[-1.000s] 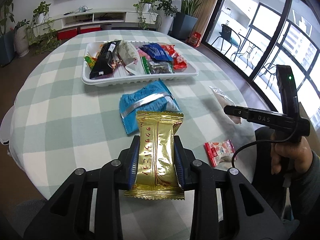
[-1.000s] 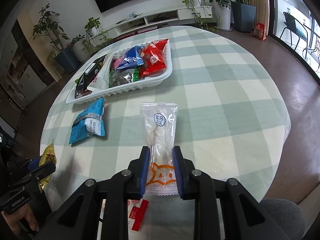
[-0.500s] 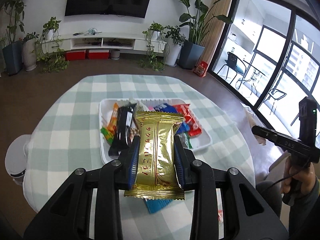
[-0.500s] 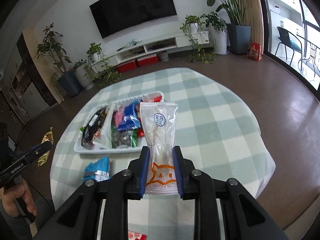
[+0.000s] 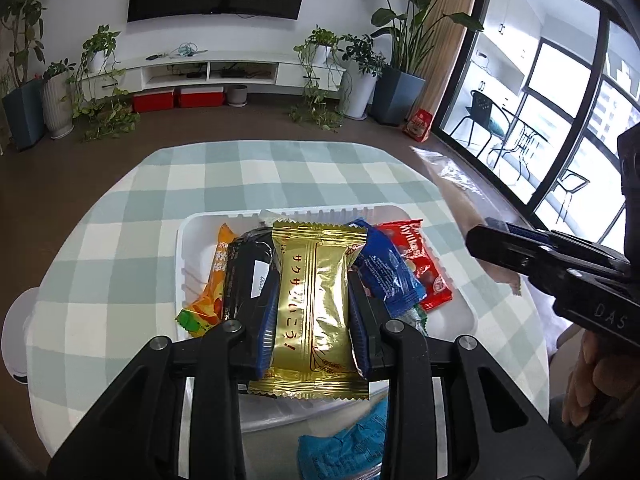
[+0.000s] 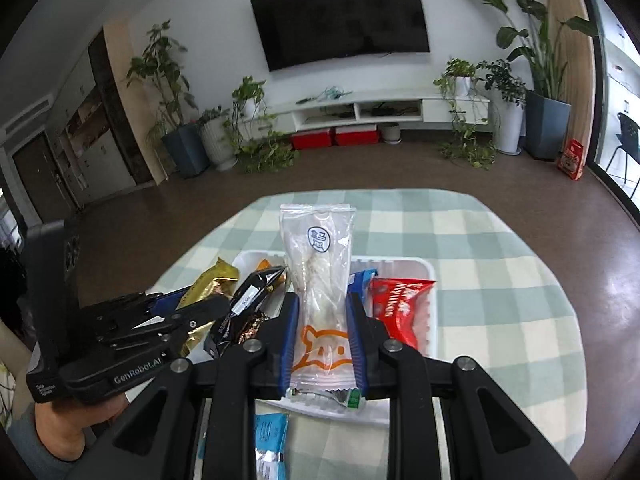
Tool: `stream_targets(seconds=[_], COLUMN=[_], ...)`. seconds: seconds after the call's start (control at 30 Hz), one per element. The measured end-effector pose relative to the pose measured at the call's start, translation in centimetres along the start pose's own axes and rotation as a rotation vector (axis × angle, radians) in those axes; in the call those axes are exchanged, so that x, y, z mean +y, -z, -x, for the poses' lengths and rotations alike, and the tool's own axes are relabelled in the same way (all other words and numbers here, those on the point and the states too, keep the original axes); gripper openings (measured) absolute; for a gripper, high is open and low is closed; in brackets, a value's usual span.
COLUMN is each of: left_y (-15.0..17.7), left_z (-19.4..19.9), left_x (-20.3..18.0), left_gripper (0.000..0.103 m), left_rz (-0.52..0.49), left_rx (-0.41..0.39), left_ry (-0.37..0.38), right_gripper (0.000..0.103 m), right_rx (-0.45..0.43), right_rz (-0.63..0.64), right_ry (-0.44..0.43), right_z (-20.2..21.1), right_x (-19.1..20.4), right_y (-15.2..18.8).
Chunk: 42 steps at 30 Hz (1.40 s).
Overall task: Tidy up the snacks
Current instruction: 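Lift both held packets and carry them over the white tray, then open both tools to drop the packets into the tray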
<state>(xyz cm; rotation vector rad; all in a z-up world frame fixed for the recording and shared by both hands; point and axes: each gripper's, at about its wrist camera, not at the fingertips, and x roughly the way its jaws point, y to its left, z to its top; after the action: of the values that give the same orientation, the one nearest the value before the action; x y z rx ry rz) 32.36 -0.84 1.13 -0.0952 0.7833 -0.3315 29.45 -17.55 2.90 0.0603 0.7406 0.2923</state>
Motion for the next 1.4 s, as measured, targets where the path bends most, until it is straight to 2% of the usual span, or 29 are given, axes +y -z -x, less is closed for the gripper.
stream_targets(seconds=[0.2, 0.5, 0.9, 1.23, 1.4], left_y=[0.8, 1.5, 1.6, 2.0, 2.0], left_z=[-3.6, -6.8, -8.2, -8.5, -8.2], left_x=[0.9, 1.8, 2.5, 2.0, 1.8], left_gripper=[0.029, 0.029, 0.029, 0.03, 0.03], left_rz=[0.014, 0.008, 0.031, 0.02, 0.001], left_rx=[0.022, 0.053, 0.068, 0.069, 0.069], left_ry=[-0.01, -0.029, -0.016, -0.034, -0.044], right_gripper=[0.026, 0.026, 0.027, 0.027, 0.032], right_rx=[0.085, 0.163, 0.184, 0.192, 0.176], right_rz=[-0.001, -0.004, 0.054, 0.074, 0.082], right_ry=[0.01, 0.044, 0.076, 0.082, 0.087], right_z=[-5.0, -9.2, -10.6, -10.9, -10.6], right_x=[-0.1, -0.5, 0.1, 0.3, 0.6], right_y=[0.3, 1.4, 1.9, 1.9, 1.9])
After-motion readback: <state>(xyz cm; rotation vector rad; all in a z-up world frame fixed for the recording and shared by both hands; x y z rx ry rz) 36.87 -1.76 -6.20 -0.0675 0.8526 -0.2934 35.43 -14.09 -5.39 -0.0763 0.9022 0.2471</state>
